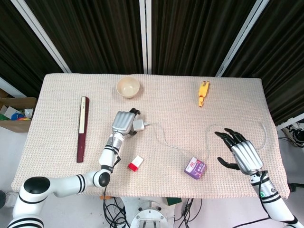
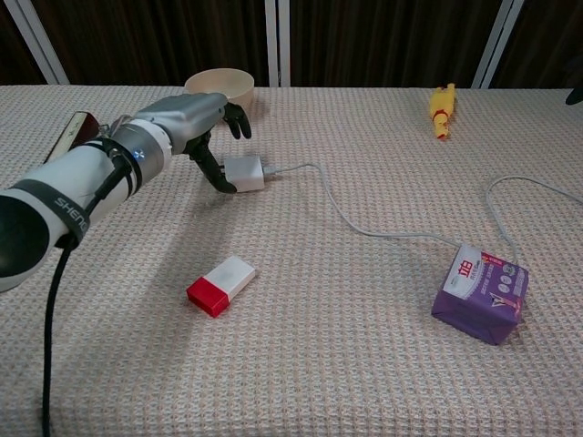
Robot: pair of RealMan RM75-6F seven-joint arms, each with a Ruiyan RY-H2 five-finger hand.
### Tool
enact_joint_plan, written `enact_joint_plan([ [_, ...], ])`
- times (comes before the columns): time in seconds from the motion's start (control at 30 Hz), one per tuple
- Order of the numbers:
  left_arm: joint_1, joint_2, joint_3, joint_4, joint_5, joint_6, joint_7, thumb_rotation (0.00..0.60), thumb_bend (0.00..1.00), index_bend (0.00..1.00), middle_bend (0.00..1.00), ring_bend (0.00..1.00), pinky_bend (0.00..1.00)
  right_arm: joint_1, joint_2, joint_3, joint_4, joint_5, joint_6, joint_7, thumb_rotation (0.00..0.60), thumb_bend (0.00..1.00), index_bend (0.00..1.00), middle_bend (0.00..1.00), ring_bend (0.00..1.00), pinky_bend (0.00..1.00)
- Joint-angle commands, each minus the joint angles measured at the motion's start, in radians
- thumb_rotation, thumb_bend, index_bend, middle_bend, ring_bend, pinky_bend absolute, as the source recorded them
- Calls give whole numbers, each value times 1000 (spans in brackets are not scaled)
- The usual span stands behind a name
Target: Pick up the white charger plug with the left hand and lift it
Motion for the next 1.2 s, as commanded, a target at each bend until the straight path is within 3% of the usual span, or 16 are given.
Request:
enact_joint_plan([
  [0.03,-16,-16,-43,59,-27,-24,-41,600,22,297,260,774,991,-4,-6,2,4,8,0,-1,600,234,204,283,117,266],
  [0.17,-8,22,-61,37,-59,-75,-70,600,25,299,261,774,991,-6,-13,1,13,11,-5,1,600,234,206,283,117,267],
  [0.33,-4,78,-36,-34,-66,-112,-52,590,40,330,277,774,990,-5,-21,3,23,15,-11,13,600,235,207,283,117,267],
  [0.43,-15,89,-34,-56,-99,-128,-32,475,82,366,278,774,989,-6,-26,5,28,16,-8,22,600,235,209,283,117,268],
  [0.47,-23,88,-30,-54,-111,-130,-15,464,92,366,276,774,989,-7,-28,6,31,16,-6,26,600,235,209,283,117,268],
  [0.77,-81,48,-14,19,-198,-122,102,457,124,366,284,774,988,-13,-32,5,48,14,3,53,600,234,212,283,117,268],
  [1.2,-99,44,-6,38,-222,-133,98,457,161,412,330,775,976,-13,-44,8,73,22,-2,79,600,234,212,283,117,269],
])
